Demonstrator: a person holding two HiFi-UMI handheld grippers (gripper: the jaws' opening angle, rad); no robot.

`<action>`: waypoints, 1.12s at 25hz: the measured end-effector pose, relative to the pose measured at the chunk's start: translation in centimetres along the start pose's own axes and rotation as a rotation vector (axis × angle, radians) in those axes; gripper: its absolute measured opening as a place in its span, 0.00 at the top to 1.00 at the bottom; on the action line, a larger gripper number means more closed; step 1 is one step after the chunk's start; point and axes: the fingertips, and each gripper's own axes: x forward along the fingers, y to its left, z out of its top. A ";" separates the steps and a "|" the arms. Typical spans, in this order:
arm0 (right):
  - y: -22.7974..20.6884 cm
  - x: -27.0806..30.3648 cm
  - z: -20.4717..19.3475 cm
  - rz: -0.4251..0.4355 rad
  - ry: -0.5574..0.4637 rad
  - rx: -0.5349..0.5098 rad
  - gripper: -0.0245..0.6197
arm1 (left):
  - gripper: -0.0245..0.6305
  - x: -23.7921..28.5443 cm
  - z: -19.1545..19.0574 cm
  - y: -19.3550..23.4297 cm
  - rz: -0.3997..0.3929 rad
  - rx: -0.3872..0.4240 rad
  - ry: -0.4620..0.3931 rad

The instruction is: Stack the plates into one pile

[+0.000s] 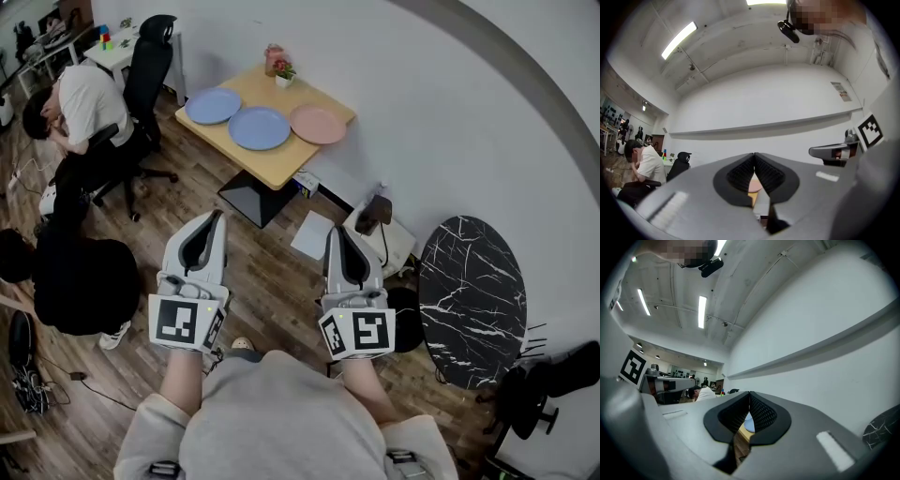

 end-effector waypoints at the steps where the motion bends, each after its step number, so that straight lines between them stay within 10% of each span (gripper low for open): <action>1: 0.2 0.5 -0.1 -0.004 -0.002 0.001 0.95 | 0.87 0.3 0.0 0.5 -0.004 0.001 -0.002; 28: -1.0 11.0 -4.1 -0.049 0.045 0.003 0.95 | 0.87 8.7 -5.3 8.0 -0.024 -0.043 0.048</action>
